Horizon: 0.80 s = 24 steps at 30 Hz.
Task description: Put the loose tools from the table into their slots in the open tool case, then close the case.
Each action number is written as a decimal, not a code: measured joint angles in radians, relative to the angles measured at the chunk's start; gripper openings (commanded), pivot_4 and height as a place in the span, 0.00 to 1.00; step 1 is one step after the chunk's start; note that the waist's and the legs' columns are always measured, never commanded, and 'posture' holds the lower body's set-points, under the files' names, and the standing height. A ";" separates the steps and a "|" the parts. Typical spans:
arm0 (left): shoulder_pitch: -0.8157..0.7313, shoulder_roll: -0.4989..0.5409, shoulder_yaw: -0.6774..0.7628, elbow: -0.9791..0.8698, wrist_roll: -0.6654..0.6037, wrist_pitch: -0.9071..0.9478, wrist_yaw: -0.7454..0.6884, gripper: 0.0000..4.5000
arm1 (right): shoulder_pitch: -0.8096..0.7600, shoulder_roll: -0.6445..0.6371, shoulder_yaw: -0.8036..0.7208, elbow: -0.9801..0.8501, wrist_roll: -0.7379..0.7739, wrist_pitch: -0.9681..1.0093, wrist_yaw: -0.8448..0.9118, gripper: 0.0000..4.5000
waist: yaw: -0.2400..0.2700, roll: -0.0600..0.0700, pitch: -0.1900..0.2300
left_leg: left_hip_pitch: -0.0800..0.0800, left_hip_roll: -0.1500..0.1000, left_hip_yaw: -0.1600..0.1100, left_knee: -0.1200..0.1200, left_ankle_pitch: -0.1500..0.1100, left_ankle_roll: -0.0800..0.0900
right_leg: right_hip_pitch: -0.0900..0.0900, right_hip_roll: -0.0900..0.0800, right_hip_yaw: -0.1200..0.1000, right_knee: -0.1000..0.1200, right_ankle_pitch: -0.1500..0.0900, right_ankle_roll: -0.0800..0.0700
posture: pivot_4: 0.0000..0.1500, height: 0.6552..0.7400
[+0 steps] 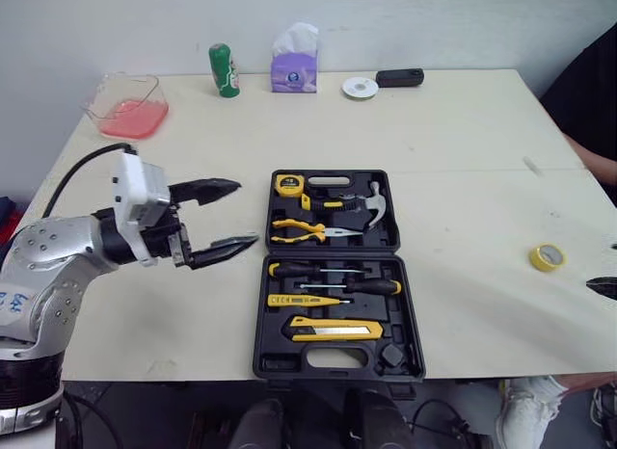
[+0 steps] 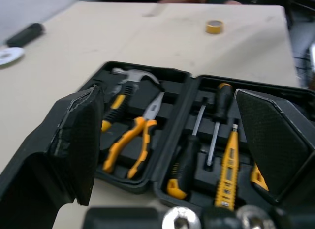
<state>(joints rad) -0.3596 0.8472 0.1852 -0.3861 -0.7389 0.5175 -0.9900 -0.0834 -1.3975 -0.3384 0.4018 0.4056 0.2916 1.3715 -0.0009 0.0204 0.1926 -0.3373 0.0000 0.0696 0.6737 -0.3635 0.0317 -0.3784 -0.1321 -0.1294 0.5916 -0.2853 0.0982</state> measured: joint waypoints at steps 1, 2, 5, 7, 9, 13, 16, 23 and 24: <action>-0.011 -0.003 -0.019 -0.007 -0.014 0.016 -0.017 0.99 | -0.030 -0.004 0.041 -0.020 -0.010 0.020 0.016 1.00 | 0.001 -0.001 0.001 | -0.001 0.000 -0.001 0.001 0.000 0.000 | 0.000 0.000 -0.001 0.000 0.000 0.000 | 1.00 1.00; -0.020 -0.008 -0.034 -0.013 -0.026 0.027 -0.027 0.99 | -0.054 -0.003 0.073 -0.031 -0.019 0.027 0.025 1.00 | 0.001 -0.001 0.001 | -0.002 0.000 -0.002 0.002 0.000 0.000 | 0.000 0.000 -0.002 0.000 0.000 0.000 | 1.00 1.00; -0.037 -0.032 -0.087 -0.032 -0.036 0.037 -0.052 0.99 | -0.190 0.010 0.201 -0.022 -0.080 0.043 0.043 1.00 | 0.006 -0.001 0.003 | -0.006 0.000 -0.004 0.008 -0.001 0.000 | -0.001 0.000 -0.003 -0.001 0.000 0.000 | 1.00 1.00; -0.053 -0.069 -0.137 -0.038 -0.022 0.027 -0.058 0.99 | -0.297 0.036 0.282 0.026 -0.145 0.026 0.051 1.00 | 0.009 -0.001 0.003 | -0.007 -0.001 -0.004 0.009 -0.001 0.001 | -0.001 0.000 -0.003 -0.002 0.001 0.001 | 1.00 1.00; -0.054 -0.092 -0.176 -0.049 -0.008 0.024 -0.060 0.99 | -0.388 0.066 0.355 0.098 -0.214 0.004 0.062 1.00 | 0.010 -0.002 0.004 | -0.007 -0.001 -0.004 0.010 -0.001 0.001 | -0.001 0.000 -0.002 -0.001 0.001 0.001 | 1.00 1.00; -0.050 -0.103 -0.208 -0.092 -0.006 0.030 -0.063 0.99 | -0.513 0.109 0.462 0.203 -0.314 -0.034 0.111 1.00 | 0.008 -0.001 0.005 | -0.009 -0.001 -0.004 0.010 0.000 0.000 | -0.005 0.001 -0.002 0.000 0.001 0.001 | 1.00 1.00; -0.050 -0.107 -0.215 -0.108 -0.006 0.038 -0.066 0.99 | -0.595 0.127 0.510 0.278 -0.377 -0.069 0.136 1.00 | 0.007 0.000 0.005 | -0.018 -0.002 -0.003 0.012 0.002 0.001 | -0.014 0.003 -0.002 0.007 0.001 0.001 | 1.00 1.00; -0.052 -0.133 -0.224 -0.110 0.001 0.037 -0.058 0.99 | -0.702 0.172 0.559 0.423 -0.465 -0.119 0.154 1.00 | 0.007 -0.001 0.005 | -0.018 -0.004 -0.003 0.012 0.003 0.003 | -0.014 0.003 -0.002 0.009 0.001 0.001 | 1.00 1.00; -0.052 -0.135 -0.224 -0.110 0.002 0.037 -0.057 0.99 | -0.717 0.180 0.566 0.444 -0.473 -0.121 0.155 1.00 | 0.006 -0.001 0.005 | -0.018 -0.004 -0.003 0.012 0.003 0.003 | -0.014 0.003 -0.002 0.009 0.001 0.001 | 1.00 1.00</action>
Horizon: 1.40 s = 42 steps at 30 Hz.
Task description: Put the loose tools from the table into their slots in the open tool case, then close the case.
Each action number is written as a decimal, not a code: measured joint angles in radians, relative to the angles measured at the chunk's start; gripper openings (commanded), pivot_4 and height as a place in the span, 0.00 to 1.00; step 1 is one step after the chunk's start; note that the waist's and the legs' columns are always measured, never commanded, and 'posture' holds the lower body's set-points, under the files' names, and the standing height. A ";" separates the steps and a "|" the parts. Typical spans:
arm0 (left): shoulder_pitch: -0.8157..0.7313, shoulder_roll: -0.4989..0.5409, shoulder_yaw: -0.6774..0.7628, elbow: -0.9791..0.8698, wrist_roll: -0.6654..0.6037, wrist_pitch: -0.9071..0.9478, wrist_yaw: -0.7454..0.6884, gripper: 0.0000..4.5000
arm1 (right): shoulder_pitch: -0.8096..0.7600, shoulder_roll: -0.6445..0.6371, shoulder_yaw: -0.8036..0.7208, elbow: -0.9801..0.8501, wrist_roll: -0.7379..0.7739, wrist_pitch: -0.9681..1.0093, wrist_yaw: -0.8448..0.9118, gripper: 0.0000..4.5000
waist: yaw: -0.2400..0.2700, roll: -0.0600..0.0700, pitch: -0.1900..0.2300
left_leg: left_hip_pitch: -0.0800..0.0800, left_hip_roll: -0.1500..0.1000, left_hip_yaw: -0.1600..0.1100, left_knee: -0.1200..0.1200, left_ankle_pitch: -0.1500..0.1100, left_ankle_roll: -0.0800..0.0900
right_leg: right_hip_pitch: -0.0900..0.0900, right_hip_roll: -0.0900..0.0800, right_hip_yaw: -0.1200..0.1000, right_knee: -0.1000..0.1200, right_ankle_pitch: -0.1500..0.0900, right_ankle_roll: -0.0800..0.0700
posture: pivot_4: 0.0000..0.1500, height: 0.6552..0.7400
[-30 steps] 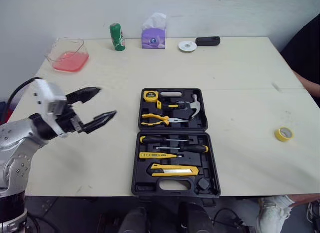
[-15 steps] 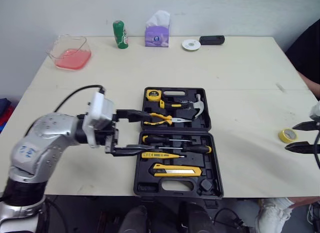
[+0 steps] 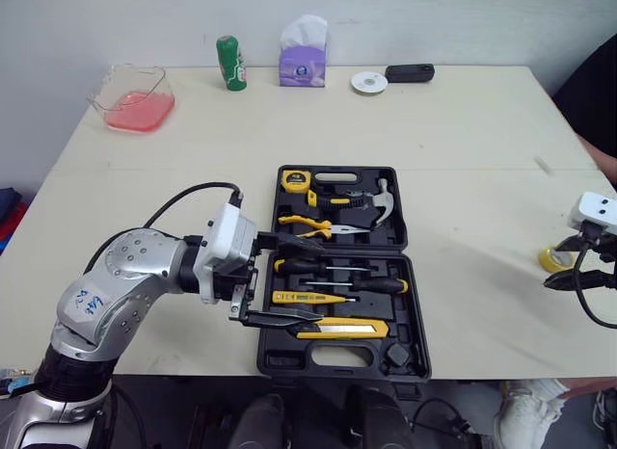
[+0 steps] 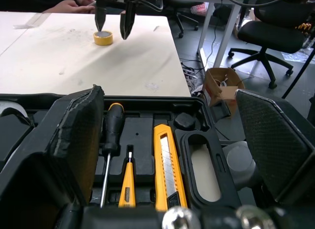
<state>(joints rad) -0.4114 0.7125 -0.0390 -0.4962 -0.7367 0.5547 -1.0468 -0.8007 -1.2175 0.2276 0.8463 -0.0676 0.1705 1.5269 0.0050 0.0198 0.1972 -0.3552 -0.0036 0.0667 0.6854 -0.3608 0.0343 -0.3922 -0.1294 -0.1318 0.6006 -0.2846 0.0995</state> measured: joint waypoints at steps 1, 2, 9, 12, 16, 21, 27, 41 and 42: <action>0.000 -0.003 0.000 -0.001 0.000 0.000 0.001 0.99 | -0.013 0.008 0.003 0.023 -0.011 -0.006 0.000 1.00 | -0.001 0.000 0.000 | 0.000 0.000 0.000 0.000 0.000 0.000 | 0.000 0.000 0.000 0.000 0.000 0.000 | 1.00 1.00; 0.000 -0.004 0.000 -0.001 0.001 0.000 0.003 0.99 | -0.021 0.013 0.005 0.041 -0.019 -0.015 0.000 1.00 | -0.001 0.000 0.000 | 0.000 0.000 0.000 0.000 0.000 0.000 | 0.000 0.000 0.000 0.000 0.000 0.000 | 1.00 1.00; 0.000 -0.005 -0.001 -0.003 0.000 0.008 0.006 0.99 | -0.103 0.041 0.010 0.165 -0.086 -0.066 -0.001 1.00 | -0.005 0.000 0.000 | 0.000 0.000 0.000 0.000 0.000 0.000 | 0.000 0.000 0.000 0.000 0.000 0.000 | 1.00 1.00; -0.003 -0.011 -0.002 -0.003 0.000 0.008 0.006 0.99 | -0.120 0.051 0.020 0.205 -0.117 -0.088 -0.001 1.00 | -0.005 0.000 0.000 | 0.000 0.000 0.000 0.000 0.000 0.000 | 0.000 0.000 0.000 0.000 0.000 0.000 | 1.00 1.00; -0.010 -0.023 -0.007 -0.003 0.000 0.008 0.007 0.99 | -0.125 0.083 0.031 0.243 -0.138 -0.088 0.001 1.00 | -0.006 0.000 0.000 | 0.000 0.000 0.000 0.000 0.000 0.000 | 0.000 0.000 0.000 0.001 0.000 0.000 | 1.00 1.00; -0.010 -0.025 -0.012 -0.007 0.000 0.009 0.008 0.99 | -0.137 0.093 0.039 0.267 -0.157 -0.085 0.000 1.00 | -0.006 0.000 0.000 | 0.000 0.000 0.000 0.000 0.000 0.000 | 0.000 0.000 0.000 0.001 0.000 0.000 | 1.00 1.00; -0.009 -0.024 -0.012 -0.010 0.000 0.012 0.011 1.00 | -0.144 0.117 0.039 0.278 -0.158 -0.084 0.000 0.94 | -0.006 0.000 0.000 | 0.000 0.000 0.000 0.000 0.000 0.000 | 0.000 0.000 0.000 0.001 0.000 0.000 | 1.00 1.00; -0.009 -0.026 -0.012 -0.010 -0.002 0.012 0.014 1.00 | -0.144 0.121 0.034 0.270 -0.177 -0.157 -0.045 0.01 | -0.006 0.000 0.000 | 0.000 0.000 0.000 0.001 0.000 0.000 | 0.000 0.001 0.000 0.002 0.000 0.000 | 1.00 1.00; -0.009 -0.026 -0.011 -0.010 -0.002 0.011 0.013 1.00 | -0.139 0.121 0.030 0.253 -0.175 -0.175 -0.040 0.01 | -0.006 0.000 0.000 | 0.000 0.000 0.000 0.001 0.000 0.000 | 0.000 0.001 0.000 0.002 0.000 0.000 | 1.00 1.00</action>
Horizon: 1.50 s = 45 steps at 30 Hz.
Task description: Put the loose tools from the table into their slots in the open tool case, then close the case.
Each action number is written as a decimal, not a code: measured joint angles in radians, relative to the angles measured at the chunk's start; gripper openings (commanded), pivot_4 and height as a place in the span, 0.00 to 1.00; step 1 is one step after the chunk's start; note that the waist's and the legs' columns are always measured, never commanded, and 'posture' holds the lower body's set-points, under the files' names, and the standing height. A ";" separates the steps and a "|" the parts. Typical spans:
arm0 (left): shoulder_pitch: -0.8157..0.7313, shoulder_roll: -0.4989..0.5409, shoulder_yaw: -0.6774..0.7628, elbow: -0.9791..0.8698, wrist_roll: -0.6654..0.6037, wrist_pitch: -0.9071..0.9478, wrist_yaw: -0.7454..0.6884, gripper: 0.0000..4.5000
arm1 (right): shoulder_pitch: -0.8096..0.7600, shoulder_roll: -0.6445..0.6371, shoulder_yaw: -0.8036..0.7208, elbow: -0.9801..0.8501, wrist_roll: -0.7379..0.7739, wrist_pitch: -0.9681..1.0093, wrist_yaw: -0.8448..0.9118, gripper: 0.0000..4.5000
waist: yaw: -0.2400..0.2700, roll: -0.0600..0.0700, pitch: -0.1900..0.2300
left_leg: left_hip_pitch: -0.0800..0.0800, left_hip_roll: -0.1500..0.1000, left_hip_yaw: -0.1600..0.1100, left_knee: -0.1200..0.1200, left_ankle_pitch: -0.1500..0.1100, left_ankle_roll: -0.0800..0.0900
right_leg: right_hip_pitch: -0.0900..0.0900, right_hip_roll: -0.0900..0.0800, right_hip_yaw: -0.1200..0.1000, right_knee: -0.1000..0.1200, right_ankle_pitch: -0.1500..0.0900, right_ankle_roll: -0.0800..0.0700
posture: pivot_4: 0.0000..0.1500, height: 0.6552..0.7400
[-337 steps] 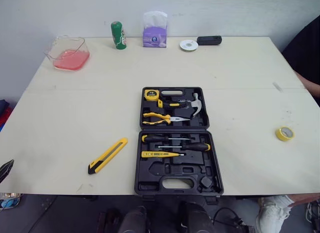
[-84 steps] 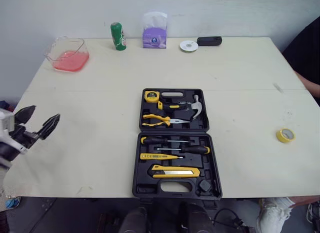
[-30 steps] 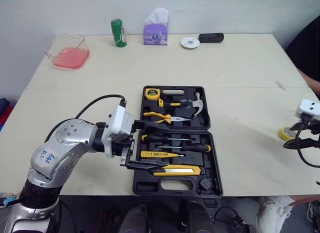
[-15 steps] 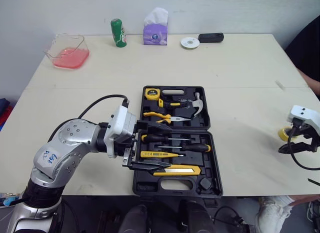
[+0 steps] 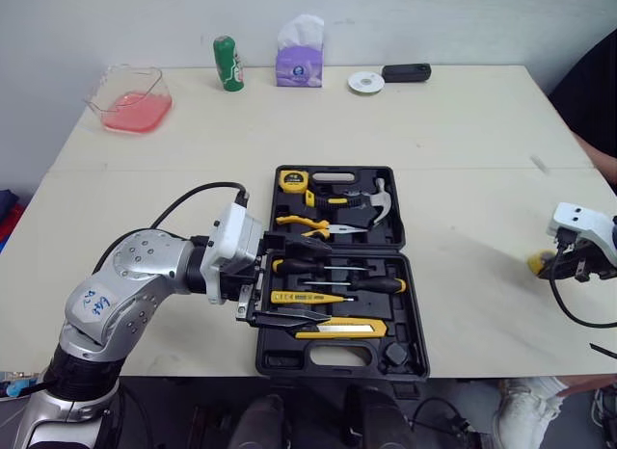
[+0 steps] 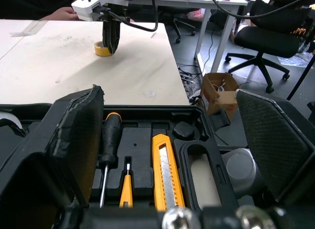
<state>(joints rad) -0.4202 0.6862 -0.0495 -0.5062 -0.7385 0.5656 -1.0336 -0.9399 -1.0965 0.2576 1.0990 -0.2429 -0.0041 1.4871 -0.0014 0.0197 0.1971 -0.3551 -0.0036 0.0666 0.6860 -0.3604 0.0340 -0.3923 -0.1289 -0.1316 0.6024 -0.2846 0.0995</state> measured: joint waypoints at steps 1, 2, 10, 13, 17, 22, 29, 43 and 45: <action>0.000 0.000 0.000 0.000 0.000 -0.001 0.000 1.00 | 0.002 0.000 -0.003 -0.018 0.008 -0.012 0.009 0.01 | 0.000 0.000 0.000 | 0.000 0.000 0.000 0.000 0.000 0.000 | 0.000 0.000 0.000 0.000 0.000 0.000 | 1.00 1.00; 0.000 0.000 0.000 0.000 0.000 -0.003 -0.001 1.00 | 0.003 0.000 -0.007 -0.039 0.016 -0.019 0.018 0.01 | 0.000 0.000 0.000 | 0.000 0.000 0.000 0.000 0.000 0.000 | 0.000 0.000 0.000 0.000 0.000 0.000 | 1.00 1.00; 0.045 0.015 0.005 0.012 0.050 -0.080 -0.058 1.00 | 0.243 -0.096 -0.030 -0.762 0.364 0.204 0.063 0.01 | 0.006 0.000 0.000 | -0.001 0.001 -0.001 0.002 0.000 -0.001 | -0.001 0.000 -0.001 0.001 0.000 0.000 | 1.00 1.00; 0.073 0.036 0.001 0.013 0.079 -0.109 -0.088 1.00 | 0.324 -0.104 -0.037 -1.032 0.485 0.335 0.065 0.01 | 0.011 0.000 0.000 | -0.001 0.001 -0.002 0.004 -0.001 -0.001 | 0.000 -0.001 -0.001 0.001 0.000 0.000 | 1.00 1.00; 0.119 0.044 -0.010 0.014 0.119 -0.163 -0.128 1.00 | 0.397 -0.128 -0.037 -1.283 0.622 0.426 0.066 0.01 | 0.028 0.000 0.000 | -0.002 0.000 -0.003 0.006 -0.001 0.000 | -0.001 -0.001 -0.001 0.002 0.000 0.000 | 1.00 1.00; 0.156 0.056 -0.008 0.016 0.146 -0.197 -0.140 1.00 | 0.437 -0.141 -0.032 -1.496 0.728 0.499 0.067 0.01 | 0.026 -0.001 0.000 | -0.004 0.001 -0.004 0.008 -0.003 0.001 | 0.000 -0.003 -0.001 0.001 0.000 0.001 | 1.00 1.00; 0.188 0.058 -0.008 0.017 0.167 -0.219 -0.141 1.00 | 0.502 -0.127 -0.005 -1.662 0.775 0.548 0.061 0.01 | 0.026 -0.002 0.000 | -0.004 0.002 -0.004 0.009 -0.003 0.001 | 0.000 -0.002 -0.001 0.001 0.000 0.001 | 1.00 1.00; 0.193 0.060 -0.008 0.016 0.170 -0.216 -0.132 1.00 | 0.572 -0.080 0.088 -1.603 0.556 0.427 0.037 0.01 | 0.025 -0.003 -0.001 | -0.004 0.001 -0.004 0.011 -0.003 0.001 | 0.000 -0.002 -0.001 0.002 0.000 0.001 | 1.00 1.00; 0.194 0.060 -0.008 0.016 0.170 -0.215 -0.130 1.00 | 0.572 -0.073 0.088 -1.600 0.537 0.418 0.034 0.01 | 0.025 -0.004 -0.001 | -0.004 0.001 -0.004 0.011 -0.003 0.001 | 0.000 -0.002 -0.001 0.002 0.000 0.001 | 1.00 1.00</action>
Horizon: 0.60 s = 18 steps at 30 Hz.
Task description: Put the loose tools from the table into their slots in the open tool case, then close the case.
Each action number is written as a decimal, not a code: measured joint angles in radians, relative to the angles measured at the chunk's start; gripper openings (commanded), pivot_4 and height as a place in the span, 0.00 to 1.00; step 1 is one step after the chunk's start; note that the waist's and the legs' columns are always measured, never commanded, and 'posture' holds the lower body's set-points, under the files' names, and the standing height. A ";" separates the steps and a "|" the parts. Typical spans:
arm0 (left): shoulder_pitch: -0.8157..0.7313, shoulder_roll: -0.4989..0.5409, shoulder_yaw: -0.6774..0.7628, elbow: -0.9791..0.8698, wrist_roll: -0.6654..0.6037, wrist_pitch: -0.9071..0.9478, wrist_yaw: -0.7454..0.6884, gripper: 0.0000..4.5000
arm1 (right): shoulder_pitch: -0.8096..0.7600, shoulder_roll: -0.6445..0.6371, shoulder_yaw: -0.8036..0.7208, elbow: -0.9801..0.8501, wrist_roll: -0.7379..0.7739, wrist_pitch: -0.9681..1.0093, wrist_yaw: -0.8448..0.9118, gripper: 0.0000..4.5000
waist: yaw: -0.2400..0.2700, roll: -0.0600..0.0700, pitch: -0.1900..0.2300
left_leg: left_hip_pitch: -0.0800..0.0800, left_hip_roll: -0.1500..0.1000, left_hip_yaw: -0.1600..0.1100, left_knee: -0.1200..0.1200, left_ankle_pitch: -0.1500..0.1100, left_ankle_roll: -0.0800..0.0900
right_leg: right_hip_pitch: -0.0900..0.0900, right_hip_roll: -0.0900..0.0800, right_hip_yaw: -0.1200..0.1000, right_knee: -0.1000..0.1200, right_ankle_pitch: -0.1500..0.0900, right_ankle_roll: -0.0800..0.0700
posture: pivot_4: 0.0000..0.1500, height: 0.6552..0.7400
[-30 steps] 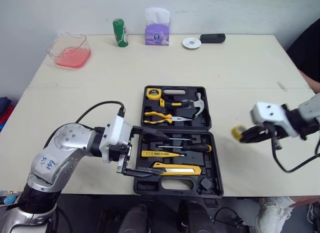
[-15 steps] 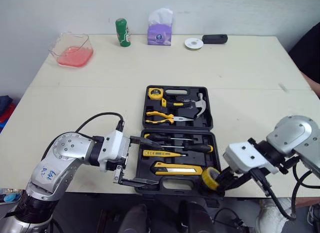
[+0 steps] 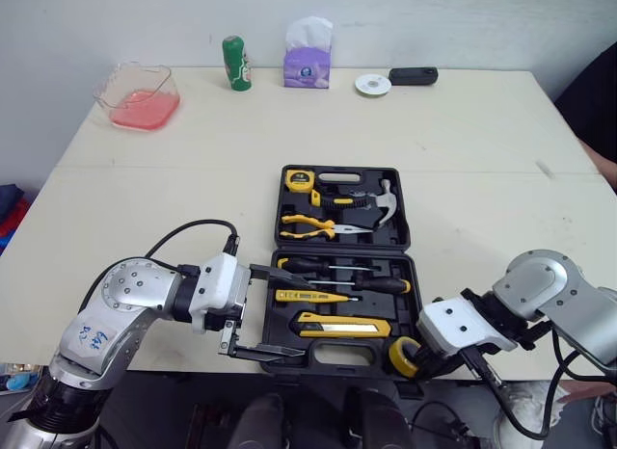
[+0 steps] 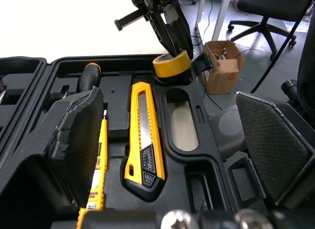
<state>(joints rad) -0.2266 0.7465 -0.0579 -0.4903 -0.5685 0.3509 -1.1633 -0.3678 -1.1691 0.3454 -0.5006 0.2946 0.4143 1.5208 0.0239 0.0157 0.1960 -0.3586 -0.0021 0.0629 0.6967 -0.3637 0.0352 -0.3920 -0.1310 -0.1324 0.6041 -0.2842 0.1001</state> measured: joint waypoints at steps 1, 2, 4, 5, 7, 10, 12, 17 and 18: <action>0.001 0.000 0.000 0.000 0.000 0.000 0.001 1.00 | -0.001 0.004 0.000 0.005 -0.008 0.001 -0.004 0.01 | 0.000 -0.001 0.000 | 0.000 0.000 0.000 0.000 0.000 0.000 | 0.000 0.000 0.000 0.000 0.000 0.000 | 1.00 1.00; 0.001 0.000 0.000 0.000 0.000 0.001 0.003 1.00 | -0.001 0.011 0.002 0.011 -0.018 0.001 -0.008 0.01 | 0.000 -0.001 -0.001 | 0.000 0.000 0.000 0.000 0.000 0.000 | 0.000 0.000 0.000 0.000 0.000 0.000 | 1.00 1.00; 0.003 0.000 0.000 0.000 0.000 0.002 0.005 1.00 | -0.006 0.020 0.007 0.015 -0.030 0.002 -0.005 0.01 | 0.000 -0.003 -0.002 | 0.000 0.000 0.000 0.000 0.000 0.000 | 0.000 0.000 0.000 0.000 0.000 0.000 | 1.00 1.00; 0.003 0.000 0.000 -0.001 0.000 0.004 0.006 1.00 | -0.010 0.023 0.012 0.015 -0.037 0.003 -0.005 0.01 | 0.000 -0.004 -0.002 | 0.000 0.000 0.000 0.000 0.000 0.000 | 0.001 0.000 0.000 0.000 0.000 0.000 | 1.00 1.00; 0.003 0.000 0.000 -0.001 0.000 0.008 0.006 1.00 | -0.019 0.025 0.024 0.015 -0.052 0.002 -0.004 0.01 | -0.001 -0.005 -0.003 | 0.001 0.000 0.000 0.001 0.000 0.000 | 0.001 -0.001 0.000 -0.002 0.000 0.000 | 1.00 1.00; 0.003 0.000 0.000 -0.001 0.000 0.008 0.007 1.00 | -0.033 0.028 0.041 0.011 -0.072 0.005 -0.002 0.01 | -0.001 -0.007 -0.004 | 0.002 0.001 0.000 0.001 0.000 0.000 | 0.002 -0.001 0.000 -0.003 0.000 0.000 | 1.00 1.00; 0.003 0.000 0.000 -0.001 0.001 0.008 0.008 1.00 | -0.038 0.032 0.043 0.008 -0.076 0.019 0.001 0.01 | -0.001 -0.007 -0.004 | 0.002 0.001 0.000 0.001 0.000 -0.001 | 0.002 -0.001 0.000 -0.003 0.000 0.000 | 1.00 1.00; 0.003 0.000 0.000 -0.001 0.001 0.011 0.013 1.00 | -0.043 0.041 0.044 -0.004 -0.082 0.051 0.001 0.01 | -0.002 -0.008 -0.005 | 0.002 0.001 -0.001 0.001 0.000 -0.001 | 0.002 -0.001 0.001 -0.003 0.000 0.000 | 1.00 1.00; 0.003 0.000 0.000 -0.001 0.001 0.011 0.013 1.00 | -0.044 0.043 0.044 -0.005 -0.082 0.057 0.000 0.01 | -0.002 -0.008 -0.005 | 0.002 0.001 0.000 0.001 0.000 -0.001 | 0.002 -0.001 0.001 -0.003 0.000 0.000 | 1.00 1.00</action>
<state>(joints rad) -0.2234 0.7469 -0.0580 -0.4914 -0.5678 0.3621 -1.1500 -0.4119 -1.1262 0.3892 -0.5057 0.2129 0.4710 1.5212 0.0222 0.0072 0.1913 -0.3562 -0.0008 0.0625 0.6973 -0.3642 0.0345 -0.3898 -0.1320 -0.1319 0.6015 -0.2843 0.0996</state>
